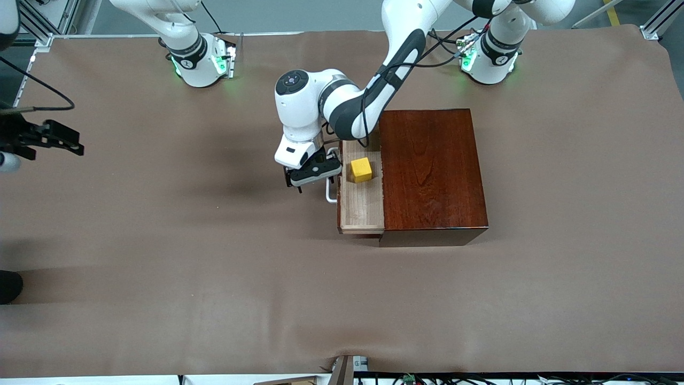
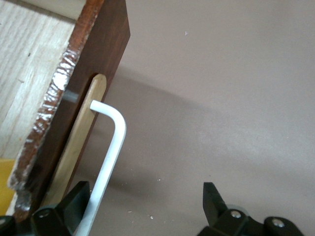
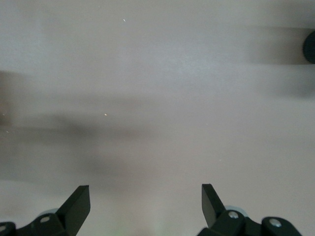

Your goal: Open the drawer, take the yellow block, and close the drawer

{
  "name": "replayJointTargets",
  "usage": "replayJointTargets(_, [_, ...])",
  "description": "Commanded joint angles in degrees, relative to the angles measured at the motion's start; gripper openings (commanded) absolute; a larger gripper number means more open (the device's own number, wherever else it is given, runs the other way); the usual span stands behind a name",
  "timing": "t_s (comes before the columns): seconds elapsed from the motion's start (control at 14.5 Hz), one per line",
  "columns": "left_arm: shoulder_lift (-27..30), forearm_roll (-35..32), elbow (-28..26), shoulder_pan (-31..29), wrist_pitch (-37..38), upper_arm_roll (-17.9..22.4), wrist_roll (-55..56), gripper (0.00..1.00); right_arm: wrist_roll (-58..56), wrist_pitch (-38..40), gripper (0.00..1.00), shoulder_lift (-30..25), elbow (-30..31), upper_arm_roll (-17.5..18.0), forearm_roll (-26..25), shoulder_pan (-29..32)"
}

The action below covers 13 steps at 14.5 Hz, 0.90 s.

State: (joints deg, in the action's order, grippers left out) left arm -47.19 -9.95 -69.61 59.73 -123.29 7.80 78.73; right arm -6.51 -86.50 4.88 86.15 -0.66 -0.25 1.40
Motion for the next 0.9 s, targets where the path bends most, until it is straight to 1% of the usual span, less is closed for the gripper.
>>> replayJointTargets(0.0, [0.52,1.78,2.38,1.70,0.24,-2.08,2.48,1.00,4.56,0.46,1.00,1.80,-1.95,-0.04,2.97,-0.78])
replayJointTargets(0.07, [0.26,1.69,2.46,2.05,0.15,-2.69,2.48,1.00,6.66,0.46,1.00,1.89,-1.87,-0.04,3.06,-1.39])
replayJointTargets(0.21, [0.43,1.60,2.29,2.93,0.41,-2.70,2.57,1.00,9.40,0.46,1.00,1.98,-1.86,-0.04,3.41,-2.10])
replayJointTargets(0.34, [0.52,1.60,2.38,2.94,3.82,-2.61,2.57,1.00,9.50,0.54,1.00,1.98,-1.86,-0.04,4.29,-2.02])
replayJointTargets(0.55, [2.36,1.51,2.29,2.94,7.79,-2.61,2.48,1.00,9.41,0.46,1.00,2.06,-1.86,-0.04,4.29,-1.67])
replayJointTargets(0.83, [5.43,1.34,2.38,2.67,10.08,-2.35,2.31,1.00,9.58,0.54,1.00,2.06,-1.86,-0.04,4.38,-2.01])
